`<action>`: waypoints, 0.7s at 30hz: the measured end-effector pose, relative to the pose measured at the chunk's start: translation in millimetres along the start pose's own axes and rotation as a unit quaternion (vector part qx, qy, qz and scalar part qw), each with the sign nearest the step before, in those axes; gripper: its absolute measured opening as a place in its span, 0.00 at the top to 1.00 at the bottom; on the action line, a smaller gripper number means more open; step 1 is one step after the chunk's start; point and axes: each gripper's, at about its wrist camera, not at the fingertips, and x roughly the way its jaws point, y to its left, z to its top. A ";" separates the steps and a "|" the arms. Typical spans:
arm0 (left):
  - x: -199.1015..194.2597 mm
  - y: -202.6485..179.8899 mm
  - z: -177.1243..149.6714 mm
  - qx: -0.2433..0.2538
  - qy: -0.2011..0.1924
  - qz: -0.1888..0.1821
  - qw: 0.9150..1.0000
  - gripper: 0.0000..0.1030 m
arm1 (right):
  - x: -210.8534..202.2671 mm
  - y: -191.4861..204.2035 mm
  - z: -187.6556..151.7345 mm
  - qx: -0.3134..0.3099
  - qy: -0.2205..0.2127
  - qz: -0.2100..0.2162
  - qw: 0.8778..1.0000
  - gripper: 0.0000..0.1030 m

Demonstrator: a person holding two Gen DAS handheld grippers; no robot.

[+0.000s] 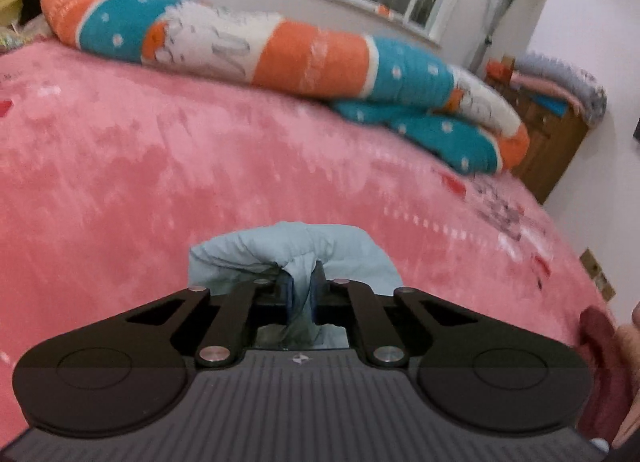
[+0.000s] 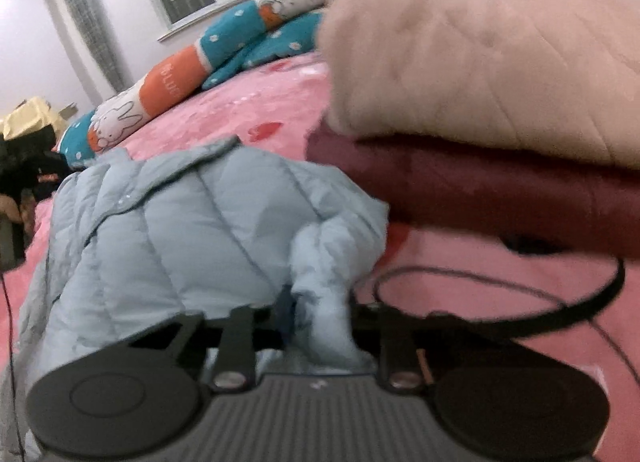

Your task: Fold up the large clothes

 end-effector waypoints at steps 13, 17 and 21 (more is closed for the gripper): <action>-111.3 112.9 81.3 -0.030 -0.137 0.089 0.986 0.96 | 41.0 101.8 102.4 -0.184 -0.182 0.004 0.966 0.95; -136.1 156.1 88.8 -0.048 -0.162 0.131 0.977 0.95 | 80.7 135.6 137.4 -0.230 -0.213 0.006 0.950 0.95; -136.0 190.2 76.3 -0.053 -0.154 0.176 0.971 0.94 | 129.4 156.9 157.3 -0.235 -0.196 0.004 0.952 0.94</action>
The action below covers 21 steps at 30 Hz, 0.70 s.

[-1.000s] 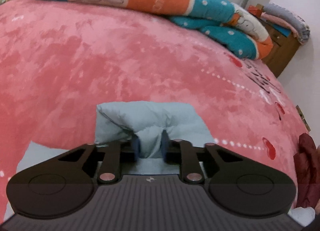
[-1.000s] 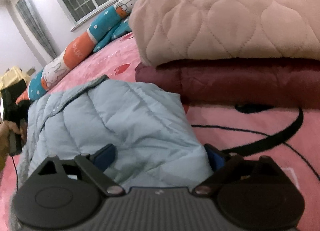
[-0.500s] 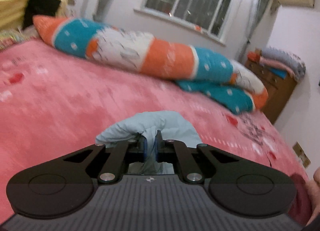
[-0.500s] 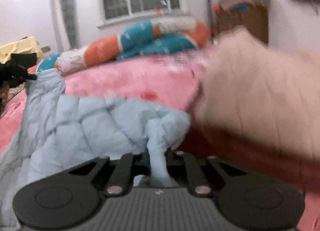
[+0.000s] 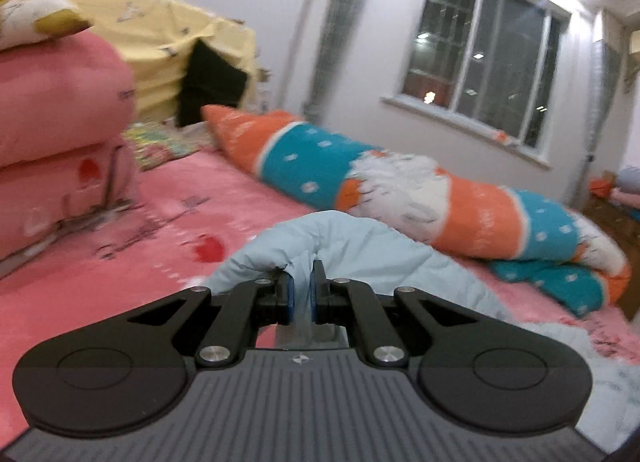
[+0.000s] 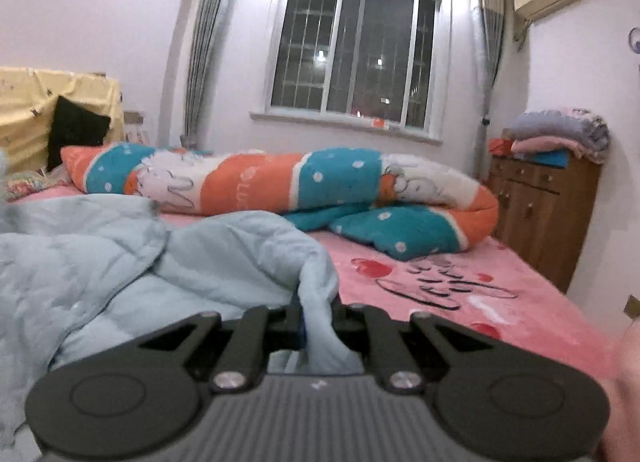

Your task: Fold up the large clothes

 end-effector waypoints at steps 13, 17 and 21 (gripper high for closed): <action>2.5 65.7 -68.2 -0.043 0.068 0.012 0.997 0.81 | 30.6 25.6 -12.4 -0.009 0.063 -0.020 0.998 0.33; -24.1 62.5 -75.3 -0.045 0.058 0.004 0.997 0.58 | -5.5 8.4 2.7 0.021 0.026 -0.020 0.999 0.19; -48.3 61.0 -86.0 -0.053 0.054 -0.013 0.997 0.31 | -52.9 -7.7 12.9 0.066 0.006 -0.002 0.998 0.18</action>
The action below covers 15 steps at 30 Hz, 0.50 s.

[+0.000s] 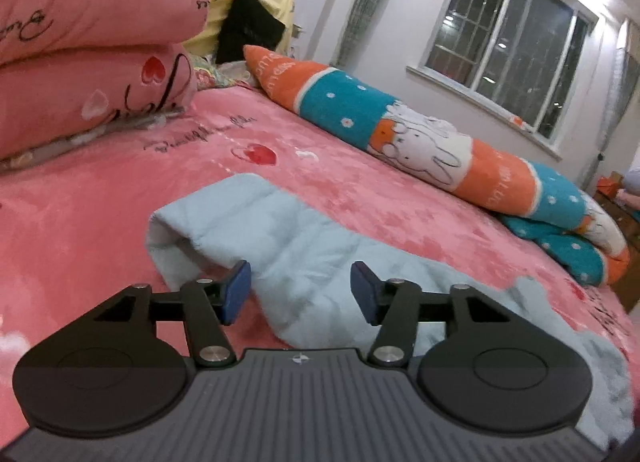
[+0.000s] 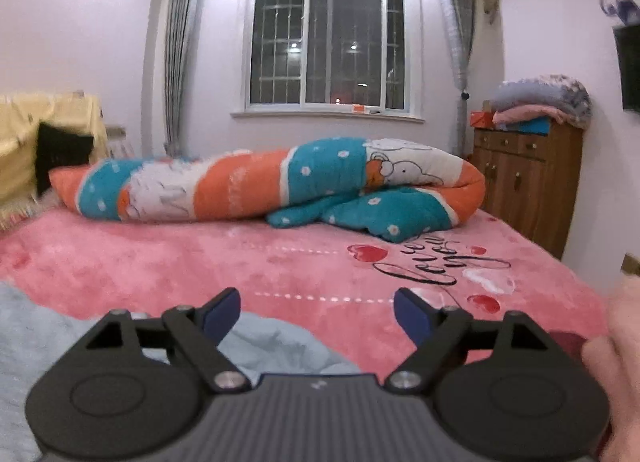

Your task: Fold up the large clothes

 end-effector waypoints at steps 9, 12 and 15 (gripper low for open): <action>-12.4 -5.7 -43.3 -0.046 0.045 -0.040 0.997 0.06 | -100.4 14.2 -47.5 0.045 0.070 0.070 0.994 0.18; -12.5 -4.3 -59.2 -0.075 0.052 -0.046 0.995 0.05 | -127.4 22.9 -77.2 0.068 0.107 0.082 0.989 0.18; -8.0 -0.1 -70.3 -0.100 0.066 -0.056 0.991 0.05 | -145.4 30.3 -104.3 0.091 0.148 0.098 0.980 0.18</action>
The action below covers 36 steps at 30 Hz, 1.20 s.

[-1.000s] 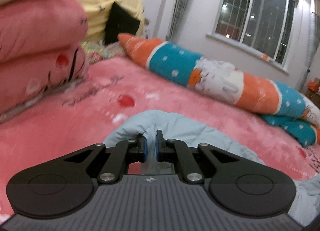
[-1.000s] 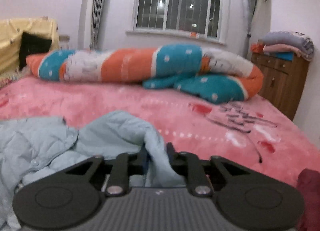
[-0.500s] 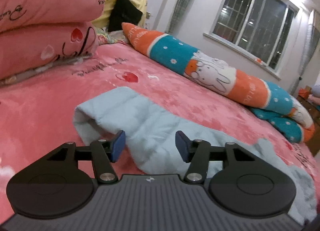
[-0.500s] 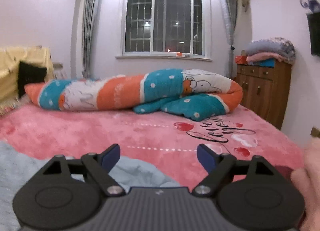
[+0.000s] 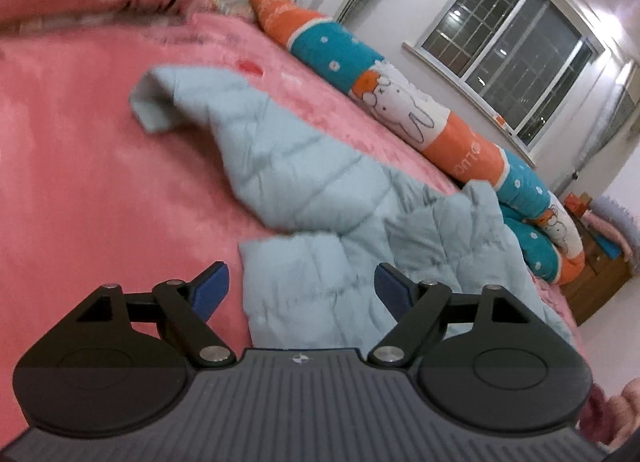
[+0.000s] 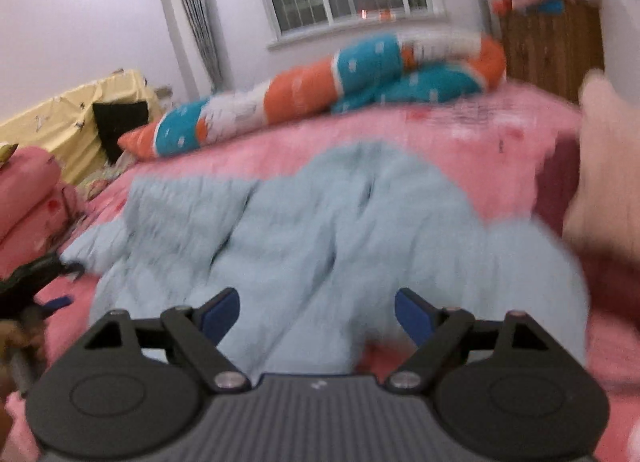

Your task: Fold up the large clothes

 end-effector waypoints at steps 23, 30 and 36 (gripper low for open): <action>40.5 -27.0 -29.3 0.002 0.049 -0.022 0.999 0.25 | 38.1 34.6 -63.6 0.138 0.129 0.091 0.978 0.64; 28.7 -38.3 -42.1 0.005 0.037 -0.009 0.999 0.84 | 39.4 28.5 -58.3 0.178 0.134 0.096 0.970 0.92; -15.6 -48.9 -45.7 0.043 0.011 -0.019 0.999 0.96 | 19.6 26.8 -39.9 0.170 0.112 0.128 0.971 0.97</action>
